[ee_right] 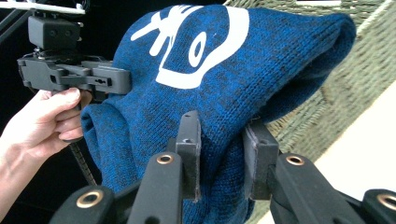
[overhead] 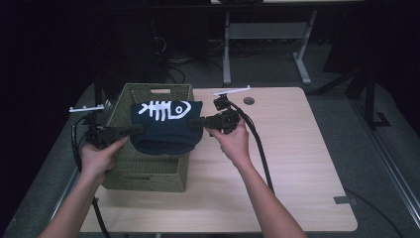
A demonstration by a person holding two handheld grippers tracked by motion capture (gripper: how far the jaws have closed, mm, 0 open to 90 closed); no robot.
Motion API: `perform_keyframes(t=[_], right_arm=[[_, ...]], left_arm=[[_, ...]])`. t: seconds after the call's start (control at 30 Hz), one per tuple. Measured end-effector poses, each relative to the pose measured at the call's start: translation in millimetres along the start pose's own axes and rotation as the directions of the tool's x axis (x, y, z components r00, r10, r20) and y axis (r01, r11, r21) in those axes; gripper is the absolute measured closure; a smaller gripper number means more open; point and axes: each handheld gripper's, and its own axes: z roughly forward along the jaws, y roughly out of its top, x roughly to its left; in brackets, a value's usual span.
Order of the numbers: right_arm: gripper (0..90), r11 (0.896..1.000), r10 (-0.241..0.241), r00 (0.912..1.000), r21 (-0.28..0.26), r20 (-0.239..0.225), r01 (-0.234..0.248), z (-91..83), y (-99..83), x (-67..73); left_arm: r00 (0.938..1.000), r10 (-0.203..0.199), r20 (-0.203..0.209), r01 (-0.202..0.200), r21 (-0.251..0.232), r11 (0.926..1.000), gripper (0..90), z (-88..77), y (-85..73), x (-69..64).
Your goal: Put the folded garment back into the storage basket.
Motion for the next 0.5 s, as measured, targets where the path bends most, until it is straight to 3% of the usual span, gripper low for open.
perform_keyframes(t=[0.5], right_arm=[[71.4,1.0,0.011,0.9996,0.005,-0.024,-0.011,31.9,1.2,7.4]], left_arm=[[0.9985,-0.022,-0.05,0.021,-0.01,0.9997,66.6,-21.3,-2.9,17.3]])
